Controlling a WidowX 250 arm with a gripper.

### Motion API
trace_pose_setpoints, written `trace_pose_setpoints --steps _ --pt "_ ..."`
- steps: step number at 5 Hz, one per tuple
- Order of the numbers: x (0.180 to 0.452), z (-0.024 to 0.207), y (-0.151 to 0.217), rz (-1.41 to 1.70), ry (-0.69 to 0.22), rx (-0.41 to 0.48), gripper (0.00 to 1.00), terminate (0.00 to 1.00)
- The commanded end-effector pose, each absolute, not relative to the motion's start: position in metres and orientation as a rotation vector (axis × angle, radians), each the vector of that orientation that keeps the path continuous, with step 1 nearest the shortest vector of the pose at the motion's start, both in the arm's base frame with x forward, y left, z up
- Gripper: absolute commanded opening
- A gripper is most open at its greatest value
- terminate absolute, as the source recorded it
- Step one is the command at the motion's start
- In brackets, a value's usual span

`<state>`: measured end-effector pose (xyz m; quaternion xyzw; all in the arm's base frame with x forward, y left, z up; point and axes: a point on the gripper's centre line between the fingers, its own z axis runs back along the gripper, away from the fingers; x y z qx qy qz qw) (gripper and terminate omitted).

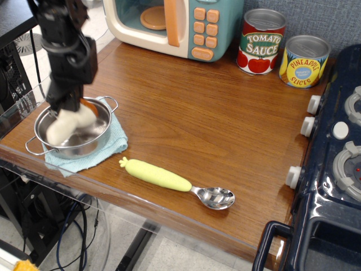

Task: Move the white object in front of the cans

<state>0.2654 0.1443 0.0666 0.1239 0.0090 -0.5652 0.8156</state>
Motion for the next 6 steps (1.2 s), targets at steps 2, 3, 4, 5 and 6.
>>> trace_pose_setpoints --steps 2,3,4,5,6 --pt "0.296 0.149 0.101 -1.287 -0.145 0.363 0.00 0.00" --pt "0.323 0.150 0.067 -1.385 -0.165 0.359 0.00 0.00" --pt "0.354 0.147 0.028 -1.474 -0.181 0.329 0.00 0.00" --pt "0.385 0.138 -0.008 -1.544 -0.199 0.284 0.00 0.00" --pt "0.413 0.120 -0.033 -1.593 -0.199 0.273 0.00 0.00"
